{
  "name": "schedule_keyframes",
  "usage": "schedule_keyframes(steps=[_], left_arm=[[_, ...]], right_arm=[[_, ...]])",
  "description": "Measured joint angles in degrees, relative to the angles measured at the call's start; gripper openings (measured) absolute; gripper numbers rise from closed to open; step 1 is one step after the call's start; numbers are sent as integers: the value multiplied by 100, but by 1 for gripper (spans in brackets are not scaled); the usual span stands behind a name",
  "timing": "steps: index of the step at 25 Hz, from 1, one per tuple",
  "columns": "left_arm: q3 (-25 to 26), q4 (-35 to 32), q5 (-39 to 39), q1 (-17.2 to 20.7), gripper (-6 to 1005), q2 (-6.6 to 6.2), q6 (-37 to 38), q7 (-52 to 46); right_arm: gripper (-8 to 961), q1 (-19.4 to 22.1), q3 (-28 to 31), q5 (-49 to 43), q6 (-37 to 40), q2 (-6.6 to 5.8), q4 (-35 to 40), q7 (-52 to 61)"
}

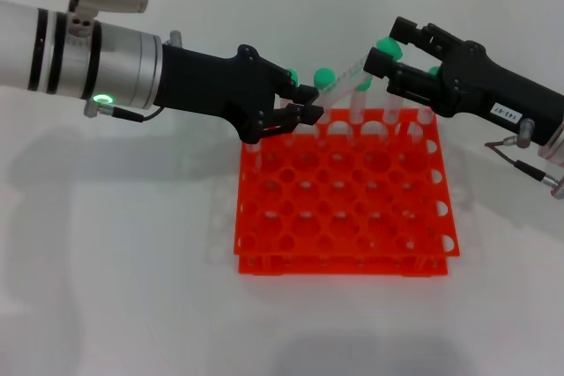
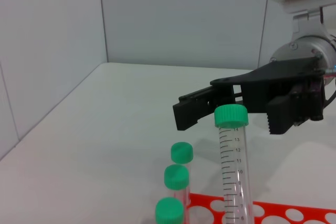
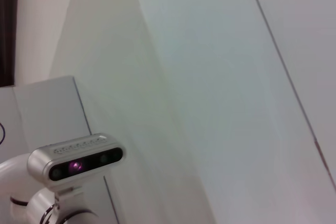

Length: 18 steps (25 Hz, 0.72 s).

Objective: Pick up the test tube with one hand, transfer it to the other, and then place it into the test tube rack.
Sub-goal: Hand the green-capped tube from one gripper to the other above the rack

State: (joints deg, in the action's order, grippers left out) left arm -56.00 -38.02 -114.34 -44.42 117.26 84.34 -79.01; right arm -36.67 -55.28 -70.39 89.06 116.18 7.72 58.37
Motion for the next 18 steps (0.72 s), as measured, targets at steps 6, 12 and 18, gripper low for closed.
schedule_keyframes(steps=[6,12,18], left_arm=[[2,-4,0,-8,156,8,-8,0],[-18,-4,0,-7,154,7,-63,0],[-30,-4,0,-6,153,7,-80,19]], right_arm=[[729,-14,-27,151,-3,0,-102,-85],[710,-16,-27,155,18,0,-105,-95],[681,-25,-27,158,23,0,-105,-98]])
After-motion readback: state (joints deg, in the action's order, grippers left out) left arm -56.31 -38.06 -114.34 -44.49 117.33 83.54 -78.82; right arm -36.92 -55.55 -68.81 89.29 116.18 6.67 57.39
